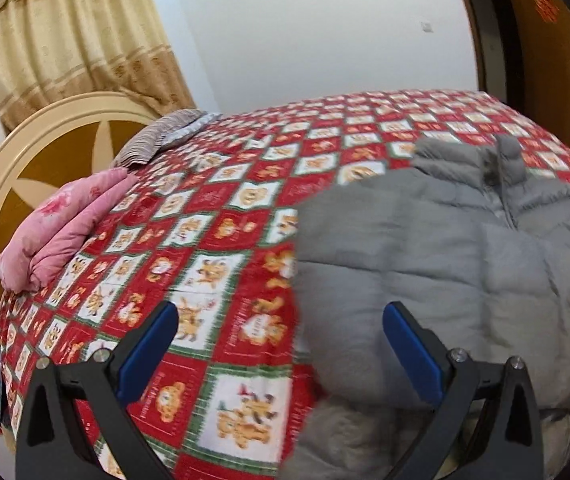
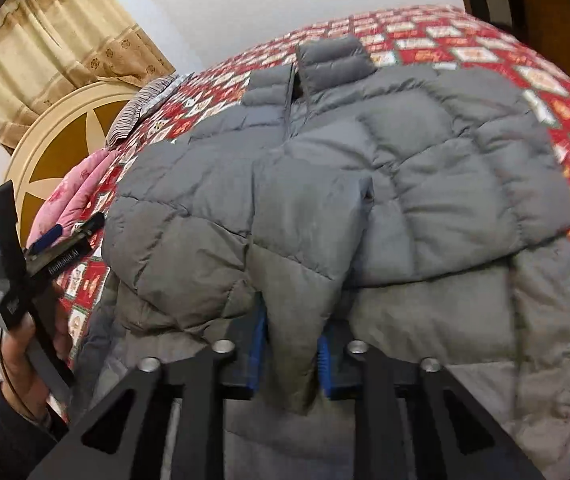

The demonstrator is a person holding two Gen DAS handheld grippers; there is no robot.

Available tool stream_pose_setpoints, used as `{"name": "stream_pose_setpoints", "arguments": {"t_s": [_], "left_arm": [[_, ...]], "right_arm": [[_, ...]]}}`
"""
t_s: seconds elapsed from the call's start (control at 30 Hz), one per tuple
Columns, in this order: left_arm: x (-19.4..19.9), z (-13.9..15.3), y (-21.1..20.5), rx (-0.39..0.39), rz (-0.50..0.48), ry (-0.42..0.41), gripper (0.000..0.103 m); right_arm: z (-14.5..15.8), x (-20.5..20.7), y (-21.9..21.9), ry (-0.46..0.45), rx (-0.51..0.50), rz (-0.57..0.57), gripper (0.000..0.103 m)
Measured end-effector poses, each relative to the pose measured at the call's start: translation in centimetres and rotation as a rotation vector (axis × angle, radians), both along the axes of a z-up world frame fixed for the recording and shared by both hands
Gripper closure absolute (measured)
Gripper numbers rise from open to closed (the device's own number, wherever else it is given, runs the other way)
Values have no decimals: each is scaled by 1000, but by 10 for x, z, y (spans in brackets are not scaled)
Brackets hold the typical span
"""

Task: Fold large clothes
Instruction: 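Lay the sleeve across the jacket body and open the left gripper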

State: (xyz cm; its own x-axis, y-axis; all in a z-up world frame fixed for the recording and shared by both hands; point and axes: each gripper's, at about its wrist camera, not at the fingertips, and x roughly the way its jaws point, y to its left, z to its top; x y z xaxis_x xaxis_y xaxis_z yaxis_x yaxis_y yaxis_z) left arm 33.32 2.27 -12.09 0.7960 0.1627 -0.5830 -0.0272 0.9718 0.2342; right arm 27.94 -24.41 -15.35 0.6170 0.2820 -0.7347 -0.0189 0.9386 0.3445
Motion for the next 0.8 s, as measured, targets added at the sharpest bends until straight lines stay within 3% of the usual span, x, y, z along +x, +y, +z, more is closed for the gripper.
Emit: {"name": "stream_pose_setpoints", "arguments": {"t_s": [0.23,0.27,0.3,0.37,0.47,0.6,0.8], "left_arm": [[15,11,20,-41,56,-2,0],[15,12,17,-47,50,-1,0],[15,14,12,-56,38,-2,0],[15,18,-1,-65,11,-4,0],[15,24,-25,-67,-50,-23,0],[27,16,-55,-64,-120,-5,0],[43,-24,-76,-45,-145,88,0]], "right_arm": [[-3,-10,-25,22,-47,-42,86],[-3,-12,-29,22,-43,-54,81],[-2,-14,-32,25,-49,-77,66],[6,-20,-39,-5,-73,-124,50],[31,-33,-45,-88,-136,-237,49],[58,-28,-30,-170,-157,-247,49],[35,17,17,-120,-138,-126,49]]}}
